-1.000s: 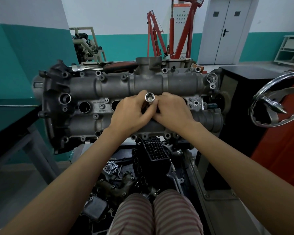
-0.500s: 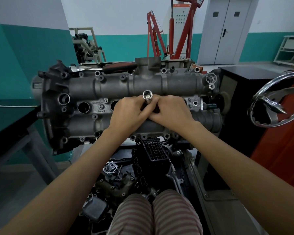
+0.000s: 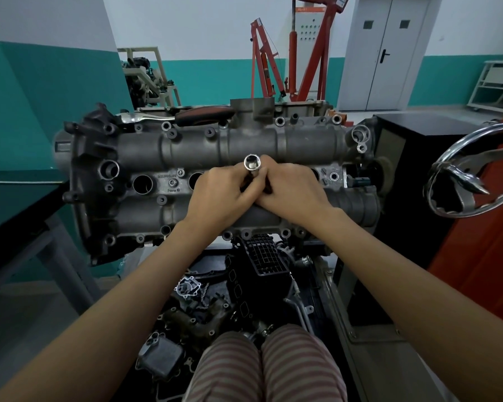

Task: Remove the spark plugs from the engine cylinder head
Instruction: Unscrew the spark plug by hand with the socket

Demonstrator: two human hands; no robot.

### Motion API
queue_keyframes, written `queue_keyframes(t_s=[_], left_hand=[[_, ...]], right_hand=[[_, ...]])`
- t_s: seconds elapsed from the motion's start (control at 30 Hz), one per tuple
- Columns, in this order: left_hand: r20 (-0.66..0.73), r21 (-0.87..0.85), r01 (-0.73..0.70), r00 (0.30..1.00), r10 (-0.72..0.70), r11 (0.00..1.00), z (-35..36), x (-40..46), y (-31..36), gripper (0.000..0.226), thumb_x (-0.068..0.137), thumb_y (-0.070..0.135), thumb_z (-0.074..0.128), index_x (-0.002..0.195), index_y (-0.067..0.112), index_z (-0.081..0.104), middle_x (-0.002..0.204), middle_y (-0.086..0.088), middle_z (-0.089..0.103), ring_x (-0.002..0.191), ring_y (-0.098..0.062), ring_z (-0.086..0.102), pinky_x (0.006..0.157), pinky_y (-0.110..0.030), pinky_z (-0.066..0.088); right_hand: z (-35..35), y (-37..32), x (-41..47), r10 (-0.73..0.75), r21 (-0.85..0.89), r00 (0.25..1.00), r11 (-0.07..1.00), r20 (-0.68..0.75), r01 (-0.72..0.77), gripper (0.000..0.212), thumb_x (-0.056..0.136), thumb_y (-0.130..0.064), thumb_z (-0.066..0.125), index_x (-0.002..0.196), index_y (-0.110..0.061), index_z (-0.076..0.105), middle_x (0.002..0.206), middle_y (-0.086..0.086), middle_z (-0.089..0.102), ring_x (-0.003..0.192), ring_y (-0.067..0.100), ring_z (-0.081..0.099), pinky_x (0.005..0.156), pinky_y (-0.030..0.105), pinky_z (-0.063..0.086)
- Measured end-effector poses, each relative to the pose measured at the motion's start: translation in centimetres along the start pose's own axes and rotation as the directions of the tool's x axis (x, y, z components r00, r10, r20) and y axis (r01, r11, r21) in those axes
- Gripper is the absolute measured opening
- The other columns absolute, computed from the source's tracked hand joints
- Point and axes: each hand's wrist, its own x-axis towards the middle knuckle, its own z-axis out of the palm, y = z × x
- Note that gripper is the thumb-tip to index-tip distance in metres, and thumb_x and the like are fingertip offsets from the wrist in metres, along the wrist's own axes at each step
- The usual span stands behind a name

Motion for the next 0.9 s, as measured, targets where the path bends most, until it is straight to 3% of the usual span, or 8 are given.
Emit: queue_keyframes(t_s=[0.1, 0.17, 0.23, 0.37, 0.5, 0.67, 0.8, 0.9], left_hand=[[0.008, -0.014, -0.020, 1.000, 0.020, 1.000, -0.11, -0.04, -0.02, 0.058, 0.086, 0.051, 0.040, 0.061, 0.005, 0.065, 0.048, -0.005, 0.055, 0.048, -0.022, 0.054, 0.045, -0.032, 0.036], [-0.023, -0.030, -0.048, 0.999, 0.047, 0.998, -0.16, -0.10, 0.03, 0.053, 0.085, 0.050, 0.040, 0.058, 0.006, 0.055, 0.046, 0.002, 0.051, 0.047, -0.019, 0.051, 0.045, -0.030, 0.034], [-0.045, -0.047, -0.064, 0.997, 0.062, 0.997, -0.27, -0.12, 0.21, 0.033, 0.085, 0.045, 0.042, 0.062, 0.023, 0.039, 0.047, 0.014, 0.036, 0.047, -0.014, 0.041, 0.045, -0.024, 0.025], [-0.032, -0.043, -0.086, 0.996, 0.085, 0.995, -0.03, -0.26, 0.15, 0.017, 0.083, 0.037, 0.042, 0.073, 0.024, 0.037, 0.059, 0.014, 0.035, 0.052, -0.014, 0.040, 0.048, -0.024, 0.027], [-0.047, 0.001, -0.067, 0.997, 0.066, 0.998, 0.05, -0.08, 0.09, 0.025, 0.084, 0.037, 0.043, 0.064, 0.022, 0.038, 0.054, 0.015, 0.031, 0.050, -0.012, 0.036, 0.046, -0.022, 0.019], [-0.068, -0.054, -0.070, 0.995, 0.066, 0.996, 0.14, -0.06, -0.35, 0.051, 0.087, 0.040, 0.048, 0.048, 0.008, 0.048, 0.041, -0.004, 0.046, 0.039, -0.017, 0.041, 0.043, -0.027, 0.030], [-0.070, -0.079, -0.095, 0.994, 0.089, 0.992, -0.08, -0.04, -0.01, 0.035, 0.086, 0.038, 0.048, 0.055, 0.035, 0.031, 0.047, 0.015, 0.030, 0.045, -0.010, 0.033, 0.047, -0.024, 0.021], [-0.055, -0.082, -0.096, 0.994, 0.092, 0.992, -0.08, -0.16, 0.05, 0.021, 0.084, 0.034, 0.045, 0.068, 0.022, 0.042, 0.058, 0.018, 0.031, 0.053, -0.010, 0.035, 0.047, -0.023, 0.024]], right_hand=[[-0.05, -0.02, 0.01, 0.029, 0.022, 0.999, 0.999, 0.019, -0.029, 0.037, 0.083, -0.045, 0.047, 0.095, -0.014, 0.061, 0.075, 0.004, 0.067, 0.073, 0.024, 0.062, 0.055, 0.028, 0.031], [-0.15, 0.00, 0.00, 0.032, 0.040, 0.999, 0.999, 0.025, -0.033, 0.032, 0.083, -0.042, 0.048, 0.090, -0.018, 0.067, 0.077, 0.005, 0.068, 0.076, 0.025, 0.061, 0.056, 0.028, 0.030], [-0.23, 0.02, -0.03, 0.003, 0.009, 1.000, 1.000, 0.027, -0.003, 0.027, 0.086, -0.034, 0.049, 0.086, -0.014, 0.066, 0.077, 0.009, 0.067, 0.075, 0.030, 0.060, 0.056, 0.029, 0.027], [-0.18, 0.05, -0.03, -0.031, -0.054, 0.999, 0.998, 0.037, 0.033, 0.024, 0.085, -0.028, 0.047, 0.092, -0.009, 0.059, 0.080, 0.012, 0.065, 0.076, 0.034, 0.059, 0.056, 0.031, 0.028], [0.04, -0.09, -0.11, -0.013, -0.031, 1.000, 0.999, 0.015, 0.014, 0.029, 0.085, -0.033, 0.048, 0.100, -0.010, 0.055, 0.080, 0.007, 0.066, 0.075, 0.029, 0.061, 0.056, 0.032, 0.034], [-0.23, -0.15, -0.09, -0.003, -0.035, 1.000, 0.999, -0.002, 0.003, 0.036, 0.085, -0.044, 0.046, 0.095, -0.012, 0.061, 0.074, 0.006, 0.067, 0.072, 0.026, 0.062, 0.056, 0.027, 0.029], [-0.33, -0.17, -0.08, -0.039, -0.034, 0.999, 0.999, 0.022, 0.039, 0.031, 0.089, -0.034, 0.044, 0.092, -0.012, 0.065, 0.082, 0.010, 0.067, 0.079, 0.031, 0.061, 0.059, 0.029, 0.028], [-0.36, -0.07, -0.09, -0.072, -0.065, 0.997, 0.995, 0.032, 0.073, 0.029, 0.089, -0.031, 0.041, 0.094, -0.010, 0.060, 0.083, 0.009, 0.066, 0.078, 0.031, 0.060, 0.058, 0.031, 0.027]])
